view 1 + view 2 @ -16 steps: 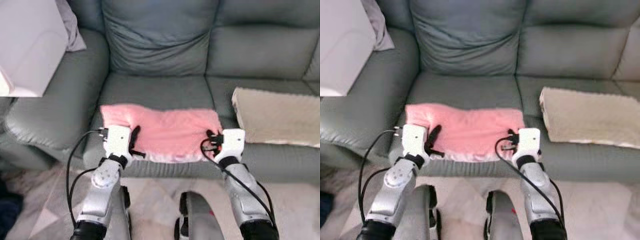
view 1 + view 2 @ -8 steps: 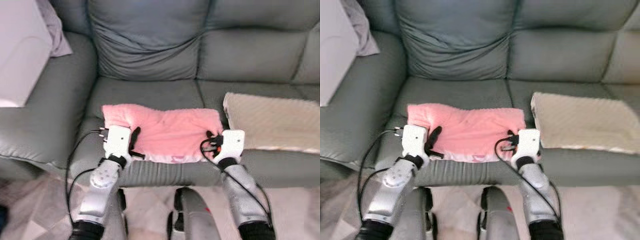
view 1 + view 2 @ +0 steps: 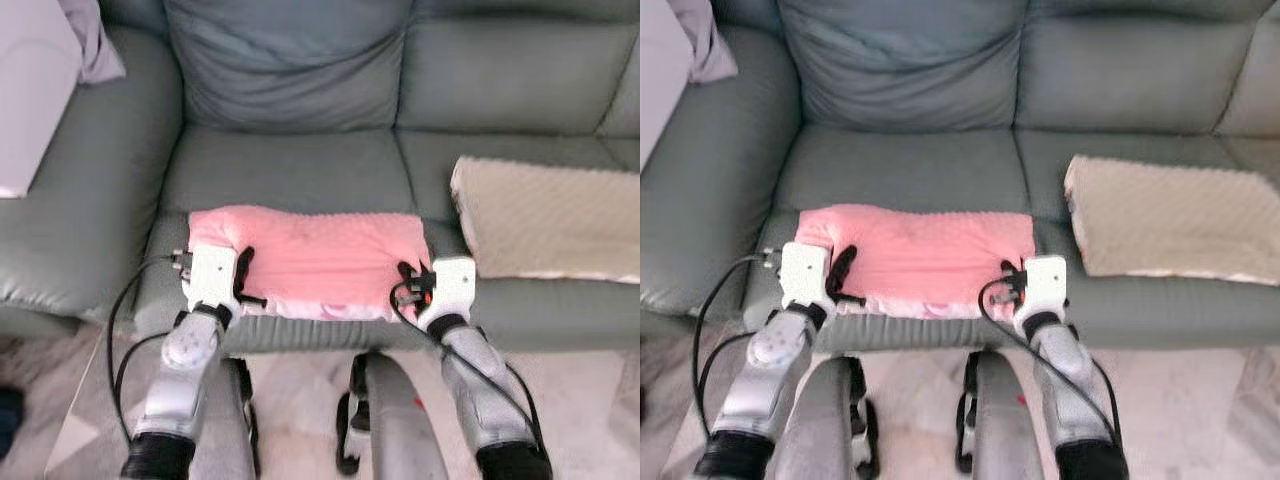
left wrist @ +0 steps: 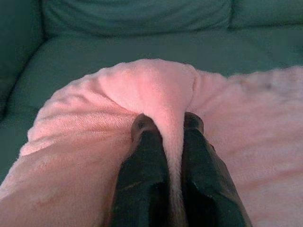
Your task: Move the pillow to the sofa
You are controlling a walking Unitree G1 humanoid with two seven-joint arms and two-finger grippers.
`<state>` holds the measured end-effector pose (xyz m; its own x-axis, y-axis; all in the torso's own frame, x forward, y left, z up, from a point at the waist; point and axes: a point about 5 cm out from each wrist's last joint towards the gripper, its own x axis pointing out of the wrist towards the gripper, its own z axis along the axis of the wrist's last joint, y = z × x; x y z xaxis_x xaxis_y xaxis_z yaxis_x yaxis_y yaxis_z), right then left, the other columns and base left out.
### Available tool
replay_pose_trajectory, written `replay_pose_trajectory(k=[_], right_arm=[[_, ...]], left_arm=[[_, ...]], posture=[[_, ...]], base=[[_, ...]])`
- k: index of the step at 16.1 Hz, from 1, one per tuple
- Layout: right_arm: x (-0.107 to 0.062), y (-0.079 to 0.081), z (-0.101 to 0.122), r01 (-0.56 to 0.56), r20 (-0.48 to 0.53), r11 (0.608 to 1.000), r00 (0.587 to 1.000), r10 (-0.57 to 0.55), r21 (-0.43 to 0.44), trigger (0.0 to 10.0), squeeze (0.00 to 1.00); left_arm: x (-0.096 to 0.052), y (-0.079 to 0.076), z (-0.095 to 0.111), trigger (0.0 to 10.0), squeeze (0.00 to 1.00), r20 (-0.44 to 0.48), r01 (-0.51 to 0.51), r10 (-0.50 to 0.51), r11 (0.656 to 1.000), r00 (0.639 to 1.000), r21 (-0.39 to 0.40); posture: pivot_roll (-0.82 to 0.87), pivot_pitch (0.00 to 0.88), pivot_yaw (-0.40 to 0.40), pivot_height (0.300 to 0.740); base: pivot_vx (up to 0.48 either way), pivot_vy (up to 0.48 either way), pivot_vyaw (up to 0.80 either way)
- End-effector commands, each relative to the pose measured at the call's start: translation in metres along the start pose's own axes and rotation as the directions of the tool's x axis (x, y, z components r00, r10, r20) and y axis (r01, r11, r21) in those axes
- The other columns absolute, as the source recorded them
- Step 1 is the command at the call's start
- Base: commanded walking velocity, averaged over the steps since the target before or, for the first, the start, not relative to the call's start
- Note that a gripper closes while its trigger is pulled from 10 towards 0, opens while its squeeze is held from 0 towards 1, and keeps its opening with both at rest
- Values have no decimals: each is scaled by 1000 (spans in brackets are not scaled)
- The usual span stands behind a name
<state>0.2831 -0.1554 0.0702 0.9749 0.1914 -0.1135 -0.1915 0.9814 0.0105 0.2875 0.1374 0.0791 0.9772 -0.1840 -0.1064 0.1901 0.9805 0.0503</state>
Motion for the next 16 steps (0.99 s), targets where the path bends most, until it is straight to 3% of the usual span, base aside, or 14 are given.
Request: replay_pose_trajectory(k=[1, 2, 5, 8, 13, 16], right_arm=[[1, -13, 2, -1, -9, 999, 1000, 1, -39, 10000, 0], [7, -17, 8, -37, -4, 996, 999, 37, -79, 10000, 0], [31, -43, 29, -9, 0, 995, 1000, 9, -98, 10000, 0], [48, -51, 38, -28, -12, 994, 1000, 27, -107, 10000, 0], [65, -58, 63, 5, 47, 990, 999, 1, -140, 10000, 0], [67, -62, 64, 23, 65, 988, 998, -13, -154, 10000, 0]], left_arm=[[3, 6, -2, 10000, 0, -11, -33, 33, 999, 999, 18], [9, 9, -1, 10000, 0, -15, -44, 45, 999, 999, 28], [29, 24, 7, 10000, 0, -19, -141, 142, 990, 990, 20], [44, 37, 19, 10000, 0, 4, -235, 235, 972, 972, 30], [42, 70, 28, 10000, 0, 62, -410, 405, 905, 912, 115], [41, 70, 25, 10000, 0, 67, -427, 422, 896, 904, 125]], posture=[[-13, 355, -38, 631], [-15, 370, -36, 631], [-15, 399, -43, 631], [-20, 411, -44, 631], [-3, 418, -29, 631], [-4, 423, -28, 631]], base=[[0, 0, 0], [0, 0, 0], [0, 0, 0], [0, 0, 0], [0, 0, 0], [0, 0, 0]])
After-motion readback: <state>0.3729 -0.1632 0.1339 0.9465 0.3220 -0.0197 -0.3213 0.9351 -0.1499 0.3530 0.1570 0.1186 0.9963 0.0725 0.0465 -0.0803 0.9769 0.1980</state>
